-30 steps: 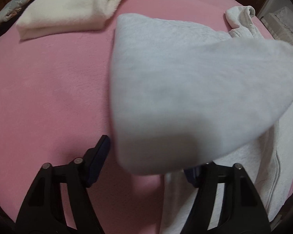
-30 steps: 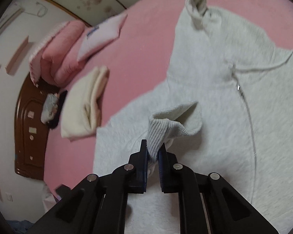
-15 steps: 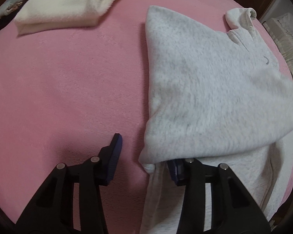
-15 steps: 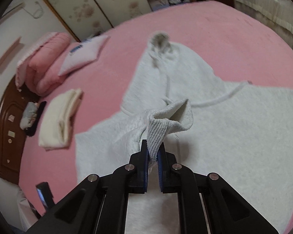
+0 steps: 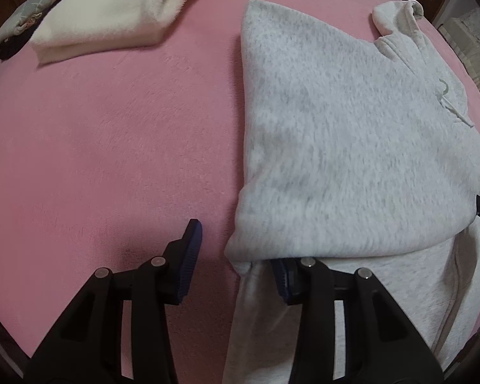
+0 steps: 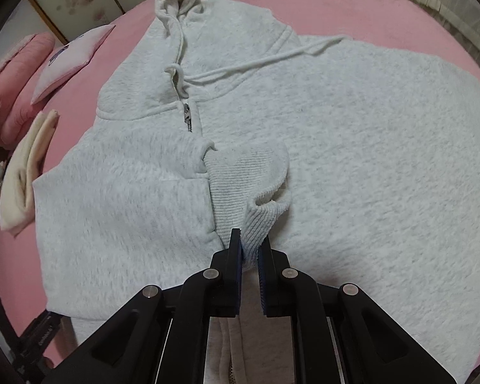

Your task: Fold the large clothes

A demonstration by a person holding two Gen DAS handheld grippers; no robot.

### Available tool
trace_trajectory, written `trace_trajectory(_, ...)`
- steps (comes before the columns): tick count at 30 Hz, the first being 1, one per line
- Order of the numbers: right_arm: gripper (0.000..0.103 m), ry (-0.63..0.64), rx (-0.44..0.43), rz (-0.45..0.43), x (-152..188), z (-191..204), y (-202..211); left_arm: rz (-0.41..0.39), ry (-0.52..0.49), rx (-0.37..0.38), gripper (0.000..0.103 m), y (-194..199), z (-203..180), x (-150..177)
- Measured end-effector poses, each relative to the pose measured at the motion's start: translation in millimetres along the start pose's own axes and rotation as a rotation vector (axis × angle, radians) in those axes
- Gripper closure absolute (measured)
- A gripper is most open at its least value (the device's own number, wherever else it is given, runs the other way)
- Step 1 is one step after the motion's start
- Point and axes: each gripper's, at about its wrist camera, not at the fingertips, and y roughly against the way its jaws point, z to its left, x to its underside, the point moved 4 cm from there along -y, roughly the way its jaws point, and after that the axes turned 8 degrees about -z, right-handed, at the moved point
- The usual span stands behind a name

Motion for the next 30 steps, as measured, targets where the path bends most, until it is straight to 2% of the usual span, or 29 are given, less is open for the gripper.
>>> trace_trajectory(5, 0.095, -0.001, 0.019, -0.042, -3, -16, 12, 0.01, -0.026, -0.011, 0.065, 8, -8, 7)
trace_trajectory(9, 0.095, 0.004, 0.031, -0.058, -18, -31, 14, 0.016, 0.004, 0.008, 0.065, 13, -6, 13)
trace_trajectory(14, 0.095, -0.013, 0.061, -0.116, -23, -46, 43, 0.018, 0.024, 0.048, 0.065, 13, -7, 14)
trace_trajectory(22, 0.095, -0.017, 0.131, -0.17, -24, -61, 74, 0.038, -0.017, 0.079, 0.075, 10, -23, 13)
trace_trajectory(23, 0.095, -0.018, 0.145, -0.174, -23, -63, 76, 0.039, -0.017, 0.089, 0.08, 10, -25, 14)
trace_trajectory(27, 0.095, -0.11, 0.146, -0.138, -20, -81, 75, 0.037, -0.028, 0.082, 0.084, 9, -31, 16)
trace_trajectory(30, 0.095, -0.111, 0.149, -0.098, -15, -86, 58, 0.04, -0.013, 0.076, 0.084, 9, -30, 17)
